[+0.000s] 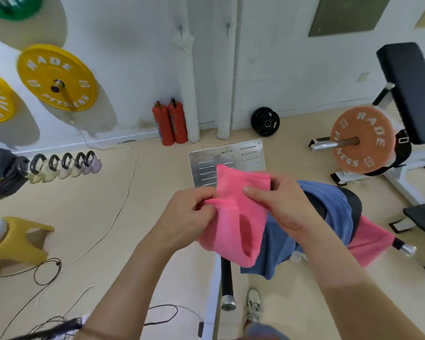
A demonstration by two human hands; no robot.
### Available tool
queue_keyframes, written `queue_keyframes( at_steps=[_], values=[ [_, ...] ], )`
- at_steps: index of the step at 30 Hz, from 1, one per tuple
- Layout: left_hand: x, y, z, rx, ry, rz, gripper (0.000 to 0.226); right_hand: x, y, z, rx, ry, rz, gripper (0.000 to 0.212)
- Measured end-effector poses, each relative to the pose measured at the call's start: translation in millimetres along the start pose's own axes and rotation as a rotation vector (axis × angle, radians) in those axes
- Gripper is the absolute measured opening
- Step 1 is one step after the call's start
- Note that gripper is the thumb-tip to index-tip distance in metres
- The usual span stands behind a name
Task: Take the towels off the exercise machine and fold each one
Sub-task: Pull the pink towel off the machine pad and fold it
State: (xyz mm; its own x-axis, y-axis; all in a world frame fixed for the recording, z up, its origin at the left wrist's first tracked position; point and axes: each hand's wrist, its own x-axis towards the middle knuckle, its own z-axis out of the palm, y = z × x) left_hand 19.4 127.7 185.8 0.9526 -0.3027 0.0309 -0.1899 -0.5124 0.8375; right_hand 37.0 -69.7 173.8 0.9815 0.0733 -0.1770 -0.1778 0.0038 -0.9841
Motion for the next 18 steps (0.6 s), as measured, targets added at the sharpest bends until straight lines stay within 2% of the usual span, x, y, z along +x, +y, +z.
queue_keyframes(
  at_steps=[2,5,10,13,18],
  values=[
    [-6,15,-14,0.020,-0.045,0.067,0.024,-14,-25,16,-0.055,-0.043,-0.091,0.028],
    [-15,26,-29,-0.002,-0.035,0.096,0.040,-27,-48,30,-0.032,-0.074,-0.171,0.026],
    [-25,37,-44,0.004,0.103,0.160,0.008,-34,-70,38,-0.103,-0.172,-0.199,0.028],
    [-28,43,-50,-0.039,0.160,0.230,0.013,-37,-78,42,-0.208,-0.138,-0.238,0.030],
    [-26,55,-55,-0.268,0.157,0.173,0.014,-45,-85,45,-0.351,-0.048,-0.373,0.026]
  ],
)
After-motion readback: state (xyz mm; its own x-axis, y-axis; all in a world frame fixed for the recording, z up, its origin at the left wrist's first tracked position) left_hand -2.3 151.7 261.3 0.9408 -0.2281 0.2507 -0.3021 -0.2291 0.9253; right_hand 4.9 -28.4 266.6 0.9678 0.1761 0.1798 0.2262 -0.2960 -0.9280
